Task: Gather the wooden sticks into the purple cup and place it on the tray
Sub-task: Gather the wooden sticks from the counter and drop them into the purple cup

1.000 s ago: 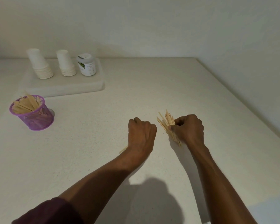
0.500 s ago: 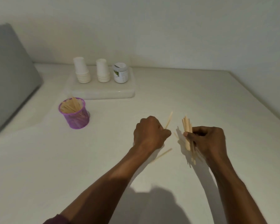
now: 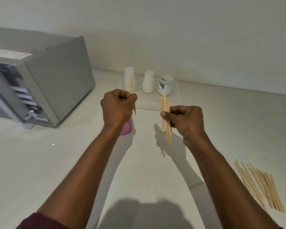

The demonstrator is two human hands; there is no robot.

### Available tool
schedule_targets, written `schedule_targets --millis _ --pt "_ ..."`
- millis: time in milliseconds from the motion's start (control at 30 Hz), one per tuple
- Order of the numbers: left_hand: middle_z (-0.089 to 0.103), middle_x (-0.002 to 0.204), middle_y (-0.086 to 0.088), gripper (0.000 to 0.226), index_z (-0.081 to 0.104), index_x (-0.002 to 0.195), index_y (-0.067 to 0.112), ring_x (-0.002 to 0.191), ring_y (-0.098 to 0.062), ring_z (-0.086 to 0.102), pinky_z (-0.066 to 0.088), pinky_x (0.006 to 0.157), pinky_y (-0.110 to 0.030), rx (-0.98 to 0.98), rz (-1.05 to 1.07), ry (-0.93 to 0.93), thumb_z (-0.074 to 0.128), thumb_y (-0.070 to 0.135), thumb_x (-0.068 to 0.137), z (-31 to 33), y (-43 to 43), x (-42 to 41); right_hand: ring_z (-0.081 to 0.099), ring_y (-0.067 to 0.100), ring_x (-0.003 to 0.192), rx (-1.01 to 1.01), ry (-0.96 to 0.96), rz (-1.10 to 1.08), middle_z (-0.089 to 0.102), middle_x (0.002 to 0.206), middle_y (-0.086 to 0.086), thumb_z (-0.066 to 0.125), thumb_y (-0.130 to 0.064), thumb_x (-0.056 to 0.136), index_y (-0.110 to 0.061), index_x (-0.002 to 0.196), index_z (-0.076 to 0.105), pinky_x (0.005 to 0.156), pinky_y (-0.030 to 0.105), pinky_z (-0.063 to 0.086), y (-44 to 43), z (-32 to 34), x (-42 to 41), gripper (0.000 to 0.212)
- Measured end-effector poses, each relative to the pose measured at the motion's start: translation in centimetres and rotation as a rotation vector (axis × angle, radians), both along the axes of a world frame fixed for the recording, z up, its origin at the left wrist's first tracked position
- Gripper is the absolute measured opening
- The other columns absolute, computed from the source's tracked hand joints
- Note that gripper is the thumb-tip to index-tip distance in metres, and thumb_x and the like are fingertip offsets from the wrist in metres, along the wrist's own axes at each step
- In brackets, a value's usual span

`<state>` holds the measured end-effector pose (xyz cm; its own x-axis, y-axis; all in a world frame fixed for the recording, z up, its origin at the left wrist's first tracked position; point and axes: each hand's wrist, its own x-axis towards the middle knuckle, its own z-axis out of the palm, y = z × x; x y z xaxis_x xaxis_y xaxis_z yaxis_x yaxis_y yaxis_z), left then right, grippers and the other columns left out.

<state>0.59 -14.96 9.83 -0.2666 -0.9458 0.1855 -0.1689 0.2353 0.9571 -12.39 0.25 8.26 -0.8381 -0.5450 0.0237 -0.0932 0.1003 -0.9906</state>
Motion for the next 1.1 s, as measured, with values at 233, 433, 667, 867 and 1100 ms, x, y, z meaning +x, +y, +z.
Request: schedule_targets --millis 233,433,667,867,1100 --pt "0.072 0.068 0.013 0.005 0.072 0.074 0.03 0.06 0.001 0.064 0.054 0.068 -0.023 -0.065 0.175 0.122 0.071 0.026 0.076 -1.0 -5.0 0.8 0.08 0.035 0.082 -0.086 0.023 0.059 0.081 0.083 0.016 0.094 -0.009 0.075 -0.005 0.087 0.083 0.08 0.059 0.064 -11.6 2.2 0.1 0.018" --pt "0.073 0.082 0.006 0.006 0.076 0.09 0.012 0.08 -0.008 0.069 0.055 0.08 -0.027 -0.137 0.214 0.068 0.075 0.016 0.085 -4.1 -5.3 0.2 0.081 0.025 0.079 -0.137 0.112 0.059 0.083 0.083 0.006 0.094 -0.016 0.075 -0.011 0.094 0.085 0.083 0.049 0.065 -17.2 1.0 0.9 0.022" --pt "0.064 0.112 -0.004 0.013 0.078 0.097 0.014 0.12 -0.025 0.049 0.032 0.084 -0.019 -0.273 0.308 -0.127 0.079 0.024 0.088 -7.8 -3.6 0.3 0.08 0.022 0.081 -0.202 0.14 0.035 0.083 0.09 0.006 0.09 -0.013 0.08 -0.006 0.104 0.084 0.083 0.046 0.066 -17.7 -3.3 1.9 0.026" --pt "0.058 0.13 -0.008 0.025 0.078 0.104 0.013 0.132 -0.025 0.044 0.036 0.087 -0.022 -0.272 0.322 -0.189 0.073 0.034 0.092 -8.5 -2.6 0.7 0.077 0.02 0.079 -0.159 0.164 0.053 0.081 0.086 0.002 0.09 -0.016 0.078 -0.009 0.095 0.082 0.079 0.047 0.064 -16.6 -5.4 2.7 0.021" --pt "0.063 0.128 -0.002 0.027 0.068 0.117 0.014 0.129 -0.021 0.048 0.036 0.091 -0.026 -0.207 0.287 -0.14 0.071 0.027 0.094 -8.0 -3.1 1.2 0.075 0.017 0.095 -0.217 0.138 0.116 0.08 0.105 0.0 0.085 -0.014 0.083 -0.013 0.11 0.079 0.094 0.045 0.061 -16.2 -5.7 3.8 0.029"
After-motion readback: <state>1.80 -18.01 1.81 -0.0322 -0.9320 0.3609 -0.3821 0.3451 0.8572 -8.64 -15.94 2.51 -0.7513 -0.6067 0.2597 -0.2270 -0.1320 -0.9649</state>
